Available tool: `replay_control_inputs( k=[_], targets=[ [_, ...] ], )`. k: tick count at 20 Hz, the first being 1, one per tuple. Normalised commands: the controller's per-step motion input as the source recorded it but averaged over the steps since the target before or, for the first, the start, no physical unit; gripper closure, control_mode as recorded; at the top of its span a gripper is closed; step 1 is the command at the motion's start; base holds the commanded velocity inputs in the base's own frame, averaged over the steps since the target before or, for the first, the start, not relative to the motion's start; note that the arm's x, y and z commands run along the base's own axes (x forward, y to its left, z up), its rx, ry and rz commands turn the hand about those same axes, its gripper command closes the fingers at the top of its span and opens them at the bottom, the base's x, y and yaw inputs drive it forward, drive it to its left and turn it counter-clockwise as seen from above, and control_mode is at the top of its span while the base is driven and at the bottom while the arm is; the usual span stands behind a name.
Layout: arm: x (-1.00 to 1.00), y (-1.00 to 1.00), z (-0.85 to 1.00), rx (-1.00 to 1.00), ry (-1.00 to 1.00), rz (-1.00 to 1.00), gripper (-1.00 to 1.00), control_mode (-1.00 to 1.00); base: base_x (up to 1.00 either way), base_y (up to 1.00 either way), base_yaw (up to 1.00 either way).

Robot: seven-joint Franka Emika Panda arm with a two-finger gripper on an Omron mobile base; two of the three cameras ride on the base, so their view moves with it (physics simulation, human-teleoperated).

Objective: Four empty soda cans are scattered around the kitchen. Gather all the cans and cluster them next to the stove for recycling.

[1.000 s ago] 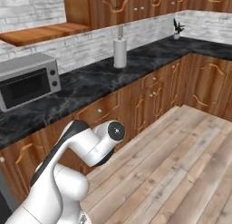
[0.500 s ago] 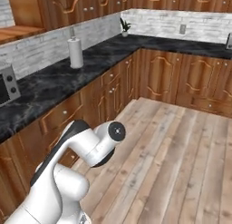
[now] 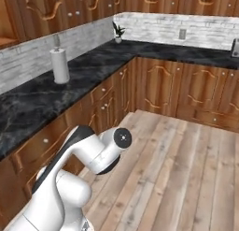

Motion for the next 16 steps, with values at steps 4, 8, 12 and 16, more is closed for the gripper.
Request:
replay_control_inputs(
  k=[4,8,12,16],
  targets=[
    [0.00,0.00,0.00,0.00,0.00,0.00,-1.00,1.00,0.84,-0.27,-0.19],
    [0.00,0.00,0.00,0.00,0.00,0.00,-1.00,1.00,0.61,-0.57,-0.22],
    [0.00,0.00,0.00,0.00,0.00,0.00,-1.00,1.00,0.59,-0.69,-0.19],
    [0.00,0.00,0.00,0.00,0.00,0.00,-1.00,1.00,0.67,-0.77,-0.14]
  ],
)
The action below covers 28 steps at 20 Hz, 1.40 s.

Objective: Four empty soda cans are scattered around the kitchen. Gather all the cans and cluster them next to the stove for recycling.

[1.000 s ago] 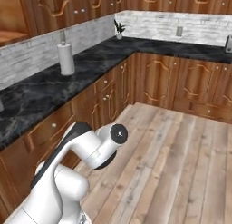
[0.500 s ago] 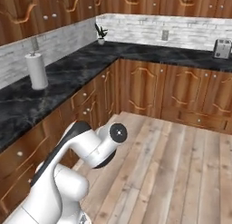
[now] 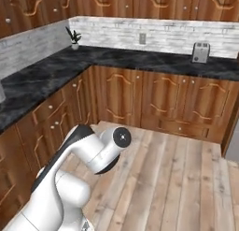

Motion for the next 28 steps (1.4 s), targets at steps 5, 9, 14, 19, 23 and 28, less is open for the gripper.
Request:
replay_control_inputs(
  k=[5,9,14,19,23,28],
  targets=[
    [0.00,0.00,0.00,0.00,0.00,0.00,-1.00,1.00,0.86,-0.79,-0.06],
    [0.00,0.00,0.00,0.00,0.00,0.00,-1.00,1.00,0.88,-0.77,-0.03],
    [0.00,0.00,0.00,0.00,0.00,0.00,-1.00,1.00,0.62,-0.84,-0.10],
    [0.00,0.00,0.00,0.00,0.00,0.00,-1.00,1.00,0.42,-0.93,-0.13],
    [0.00,0.00,0.00,0.00,0.00,0.00,-1.00,1.00,0.15,-1.00,-0.17],
    [0.00,0.00,0.00,0.00,0.00,0.00,-1.00,1.00,0.26,-0.99,-0.15]
  ],
)
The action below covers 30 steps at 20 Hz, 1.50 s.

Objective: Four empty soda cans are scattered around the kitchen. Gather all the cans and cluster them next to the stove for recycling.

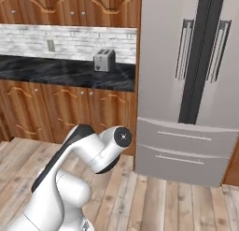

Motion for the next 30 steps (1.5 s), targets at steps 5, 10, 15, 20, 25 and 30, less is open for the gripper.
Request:
replay_control_inputs(
  k=[5,10,15,20,25,30],
  targets=[
    [0.00,0.00,0.00,0.00,0.00,0.00,-1.00,1.00,0.45,-0.94,-0.12],
    [0.00,0.00,0.00,0.00,0.00,0.00,-1.00,1.00,0.46,-0.93,-0.12],
    [0.00,0.00,0.00,0.00,0.00,0.00,-1.00,1.00,0.47,-0.93,-0.12],
    [0.00,0.00,0.00,0.00,0.00,0.00,-1.00,1.00,0.47,-0.94,-0.12],
    [0.00,0.00,0.00,0.00,0.00,0.00,-1.00,1.00,0.47,-0.94,-0.11],
    [0.00,0.00,0.00,0.00,0.00,0.00,-1.00,1.00,0.49,-0.94,-0.11]
  ],
)
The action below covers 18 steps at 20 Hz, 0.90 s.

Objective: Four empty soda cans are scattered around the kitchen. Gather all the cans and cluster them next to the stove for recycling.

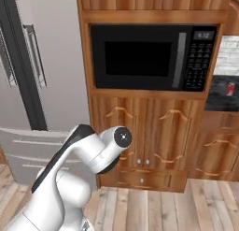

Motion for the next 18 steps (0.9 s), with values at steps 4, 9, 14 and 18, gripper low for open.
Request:
replay_control_inputs(
  k=[4,9,14,18],
  targets=[
    [0.00,0.00,0.00,0.00,0.00,0.00,-1.00,1.00,0.50,-0.94,-0.11],
    [0.00,0.00,0.00,0.00,0.00,0.00,-1.00,1.00,0.52,-0.94,-0.10],
    [0.00,0.00,0.00,0.00,0.00,0.00,-1.00,1.00,0.53,-0.94,-0.10],
    [0.00,0.00,0.00,0.00,0.00,0.00,-1.00,1.00,0.58,-0.94,-0.08]
  ],
)
